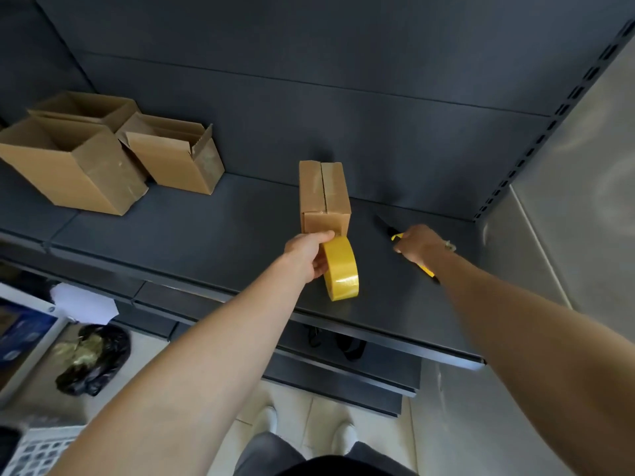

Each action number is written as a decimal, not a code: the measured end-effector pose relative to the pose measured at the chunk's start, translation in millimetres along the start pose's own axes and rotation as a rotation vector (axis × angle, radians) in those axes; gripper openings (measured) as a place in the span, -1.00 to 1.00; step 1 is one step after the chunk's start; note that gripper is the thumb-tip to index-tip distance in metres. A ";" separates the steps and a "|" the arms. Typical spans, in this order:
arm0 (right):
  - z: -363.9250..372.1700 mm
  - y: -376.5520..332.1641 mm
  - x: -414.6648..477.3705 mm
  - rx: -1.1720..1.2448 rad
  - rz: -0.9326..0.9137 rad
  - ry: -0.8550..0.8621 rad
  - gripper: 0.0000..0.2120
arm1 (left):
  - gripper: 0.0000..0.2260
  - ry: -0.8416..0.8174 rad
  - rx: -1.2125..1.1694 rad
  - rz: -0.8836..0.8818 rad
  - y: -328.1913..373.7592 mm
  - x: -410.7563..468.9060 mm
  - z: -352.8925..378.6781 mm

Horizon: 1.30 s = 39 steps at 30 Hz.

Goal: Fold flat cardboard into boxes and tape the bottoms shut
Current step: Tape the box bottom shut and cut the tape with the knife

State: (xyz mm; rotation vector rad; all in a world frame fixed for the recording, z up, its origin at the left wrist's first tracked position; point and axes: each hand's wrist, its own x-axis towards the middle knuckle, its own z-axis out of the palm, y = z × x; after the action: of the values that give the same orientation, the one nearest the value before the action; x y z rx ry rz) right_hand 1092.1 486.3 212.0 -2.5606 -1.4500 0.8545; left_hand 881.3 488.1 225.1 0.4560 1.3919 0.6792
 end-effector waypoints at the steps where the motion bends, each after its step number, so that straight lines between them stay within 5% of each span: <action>1: 4.2 3.8 0.0 -0.115 0.021 0.022 -0.74 | -0.71 0.011 0.008 0.000 0.3 0.2 2.1; 5: 21.1 17.9 2.6 -0.377 0.016 0.136 -0.43 | -0.63 0.053 0.024 0.014 1.0 3.9 5.7; 15: 24.7 26.9 4.6 -0.408 0.034 0.074 -0.34 | -0.67 0.094 0.052 -0.024 1.6 3.8 14.3; 27: 1.9 29.7 -18.4 0.264 -0.259 0.092 -0.68 | -0.61 0.131 0.066 -0.020 1.7 3.4 14.8; 33: -2.0 4.9 -33.4 0.087 -0.518 -0.048 -0.92 | -0.64 0.141 0.138 -0.021 5.7 7.0 9.2; 39: 14.6 -8.4 -31.0 -0.147 -0.423 -0.198 -0.92 | -0.79 0.134 0.209 -0.017 9.8 13.7 -3.4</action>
State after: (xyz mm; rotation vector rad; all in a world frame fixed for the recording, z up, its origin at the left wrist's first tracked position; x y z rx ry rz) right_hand 1066.0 462.8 215.8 -2.1728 -2.0807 0.9805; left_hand 876.9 504.2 220.9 0.5714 1.6005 0.5605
